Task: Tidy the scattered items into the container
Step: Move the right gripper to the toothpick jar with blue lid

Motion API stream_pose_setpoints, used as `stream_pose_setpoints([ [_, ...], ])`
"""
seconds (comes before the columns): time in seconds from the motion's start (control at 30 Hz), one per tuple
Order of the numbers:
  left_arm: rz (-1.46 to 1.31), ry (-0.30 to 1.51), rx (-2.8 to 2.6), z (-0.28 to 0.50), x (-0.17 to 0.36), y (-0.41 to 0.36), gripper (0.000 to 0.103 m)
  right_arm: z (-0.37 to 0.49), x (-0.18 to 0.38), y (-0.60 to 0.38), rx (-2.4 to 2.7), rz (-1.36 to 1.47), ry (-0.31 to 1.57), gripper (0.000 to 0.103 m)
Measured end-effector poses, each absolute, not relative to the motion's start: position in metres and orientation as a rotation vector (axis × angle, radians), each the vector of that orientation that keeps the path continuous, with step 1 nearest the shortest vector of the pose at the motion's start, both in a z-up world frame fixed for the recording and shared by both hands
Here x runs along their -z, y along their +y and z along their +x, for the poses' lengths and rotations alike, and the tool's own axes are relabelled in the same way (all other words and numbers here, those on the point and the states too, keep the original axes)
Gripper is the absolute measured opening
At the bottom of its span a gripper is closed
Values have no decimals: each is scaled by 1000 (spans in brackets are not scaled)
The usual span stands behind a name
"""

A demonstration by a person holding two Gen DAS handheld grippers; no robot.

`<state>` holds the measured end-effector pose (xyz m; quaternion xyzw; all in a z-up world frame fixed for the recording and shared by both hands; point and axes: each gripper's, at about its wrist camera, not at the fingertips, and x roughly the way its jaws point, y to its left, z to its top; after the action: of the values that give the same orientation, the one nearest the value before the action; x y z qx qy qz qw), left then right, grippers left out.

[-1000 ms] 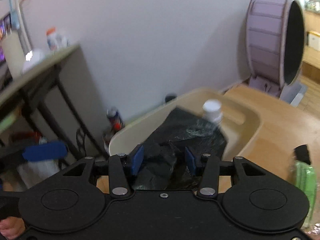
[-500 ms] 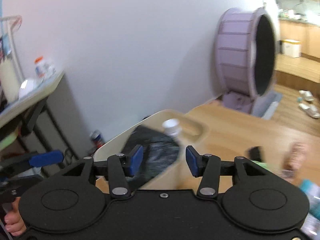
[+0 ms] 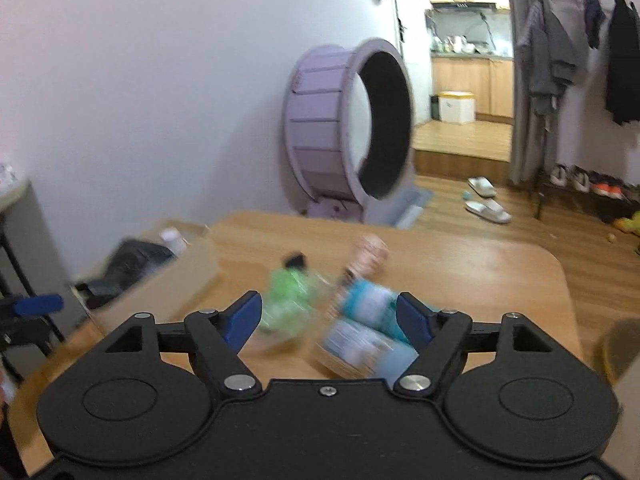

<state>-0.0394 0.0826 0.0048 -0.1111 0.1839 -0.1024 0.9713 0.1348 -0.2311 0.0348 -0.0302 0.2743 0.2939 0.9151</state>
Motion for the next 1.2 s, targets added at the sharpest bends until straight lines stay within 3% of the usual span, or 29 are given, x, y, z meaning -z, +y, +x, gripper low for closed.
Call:
stream_pose_setpoints([
  [0.13,-202,391,230,-36,1,69,80,142,-14,-246,-601,-57,589,85],
  [0.3,-194,405,244,-33,4,61,80,153,-2,-262,-680,-5,578,87],
  [0.4,-189,418,251,-31,7,56,80,153,3,-261,-698,-55,548,95],
  [0.67,-187,439,262,-29,13,51,80,159,19,-245,-726,-147,556,94],
  [0.8,-182,444,256,-28,13,50,80,166,27,-243,-726,-125,598,78],
  [0.87,-184,445,255,-28,13,50,80,168,33,-243,-733,-116,626,75],
  [1.03,-180,447,254,-30,11,48,80,165,32,-247,-738,-76,644,44],
  [1.1,-177,447,256,-30,11,47,80,162,29,-248,-749,-60,658,36],
  [1.2,-176,449,260,-29,11,46,80,152,26,-243,-795,-85,671,36],
])
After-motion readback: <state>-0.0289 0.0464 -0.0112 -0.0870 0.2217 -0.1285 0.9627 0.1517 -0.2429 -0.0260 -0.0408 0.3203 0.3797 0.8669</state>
